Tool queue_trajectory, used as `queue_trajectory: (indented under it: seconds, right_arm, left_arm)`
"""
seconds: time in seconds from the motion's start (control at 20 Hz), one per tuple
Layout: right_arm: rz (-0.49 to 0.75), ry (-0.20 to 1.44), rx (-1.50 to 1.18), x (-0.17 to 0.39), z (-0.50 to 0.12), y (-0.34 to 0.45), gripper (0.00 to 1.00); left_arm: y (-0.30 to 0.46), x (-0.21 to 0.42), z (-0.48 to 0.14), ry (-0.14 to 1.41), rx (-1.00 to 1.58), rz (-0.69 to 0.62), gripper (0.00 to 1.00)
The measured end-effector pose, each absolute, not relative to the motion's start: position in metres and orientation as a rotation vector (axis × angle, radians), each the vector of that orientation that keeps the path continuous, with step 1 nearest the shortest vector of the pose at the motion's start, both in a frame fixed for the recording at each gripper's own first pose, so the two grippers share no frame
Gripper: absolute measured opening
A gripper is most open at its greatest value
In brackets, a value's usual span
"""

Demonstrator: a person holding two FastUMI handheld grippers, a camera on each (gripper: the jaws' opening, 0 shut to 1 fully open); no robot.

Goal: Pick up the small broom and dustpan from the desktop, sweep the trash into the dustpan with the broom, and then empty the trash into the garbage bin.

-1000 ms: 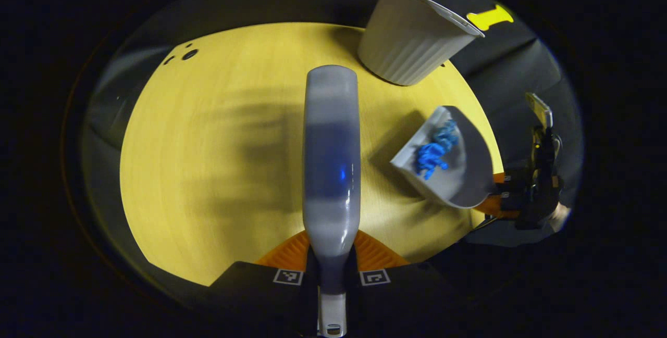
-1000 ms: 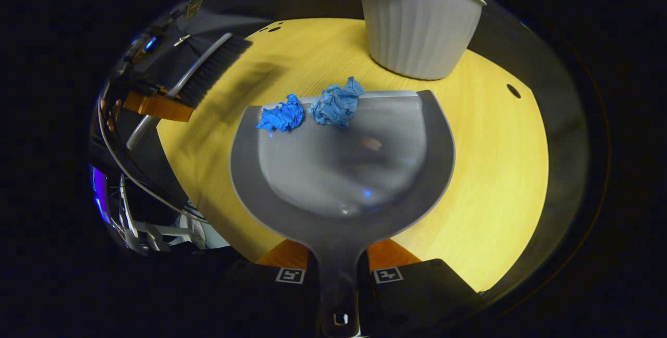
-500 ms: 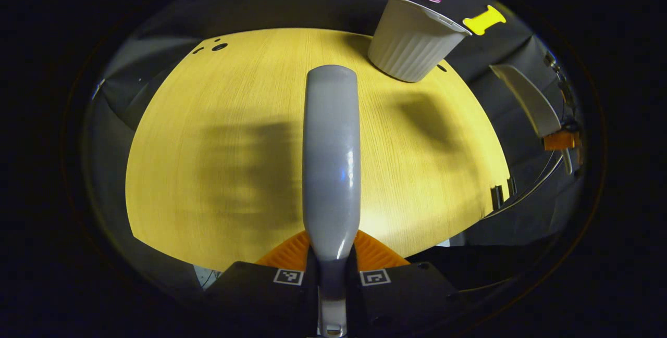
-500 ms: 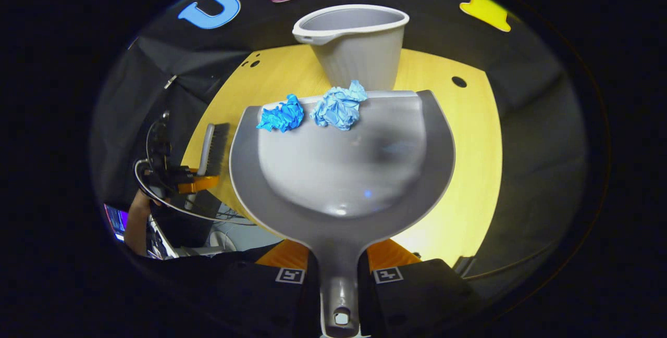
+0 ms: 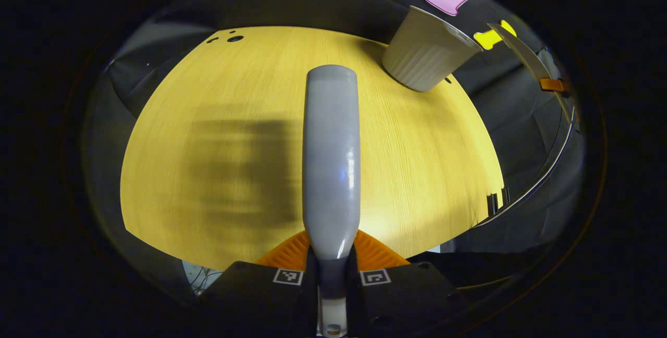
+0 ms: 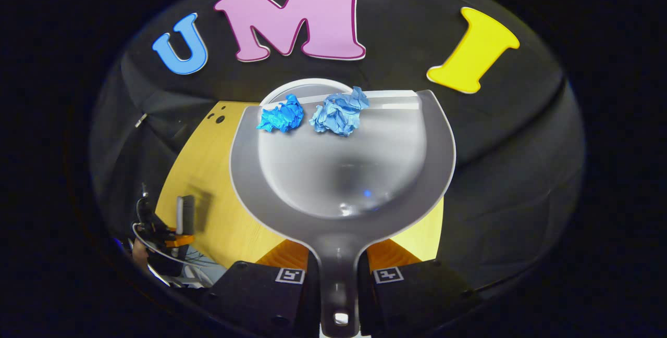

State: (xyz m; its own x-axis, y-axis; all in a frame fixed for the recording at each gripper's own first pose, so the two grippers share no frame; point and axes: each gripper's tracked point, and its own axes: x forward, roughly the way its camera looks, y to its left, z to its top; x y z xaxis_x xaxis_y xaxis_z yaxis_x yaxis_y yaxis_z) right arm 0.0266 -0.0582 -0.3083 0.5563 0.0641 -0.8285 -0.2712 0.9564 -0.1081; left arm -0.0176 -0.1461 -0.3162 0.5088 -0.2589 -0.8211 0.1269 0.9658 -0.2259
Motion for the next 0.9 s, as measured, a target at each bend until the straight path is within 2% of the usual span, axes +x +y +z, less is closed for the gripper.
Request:
queue_trajectory:
  seconds: [0.15, 0.2, 0.25, 0.4, 0.45, 0.6, 0.65, 0.9]
  right_arm:
    - [0.164, 0.941, -0.404, 0.032, -0.331, -0.067, 0.33]
    - [0.163, 0.948, -0.426, 0.033, -0.334, -0.069, 0.29]
    - [0.161, 0.949, -0.441, 0.032, -0.328, -0.069, 0.33]
    - [0.143, 0.93, -0.402, 0.032, -0.321, -0.072, 0.33]
    - [0.125, 0.925, -0.4, 0.035, -0.323, -0.073, 0.33]
    - [0.02, 0.862, -0.445, 0.048, -0.321, -0.089, 0.33]
    - [-0.002, 0.843, -0.473, 0.051, -0.322, -0.092, 0.33]
    - [-0.094, 0.727, -0.753, 0.067, -0.314, -0.105, 0.33]
  left_arm:
    - [-0.124, -0.01, -0.307, 0.991, -0.13, -0.193, 0.25]
    - [-0.117, -0.008, -0.303, 0.981, -0.135, -0.183, 0.25]
    - [-0.111, -0.006, -0.299, 0.973, -0.147, -0.174, 0.25]
    - [-0.1, -0.009, -0.292, 0.96, -0.181, -0.153, 0.25]
    - [-0.097, -0.009, -0.291, 0.959, -0.182, -0.147, 0.22]
    - [-0.081, -0.002, -0.29, 0.957, -0.161, -0.139, 0.29]
    - [-0.082, -0.001, -0.291, 0.959, -0.166, -0.14, 0.25]
    - [-0.091, 0.005, -0.29, 0.961, -0.144, -0.159, 0.25]
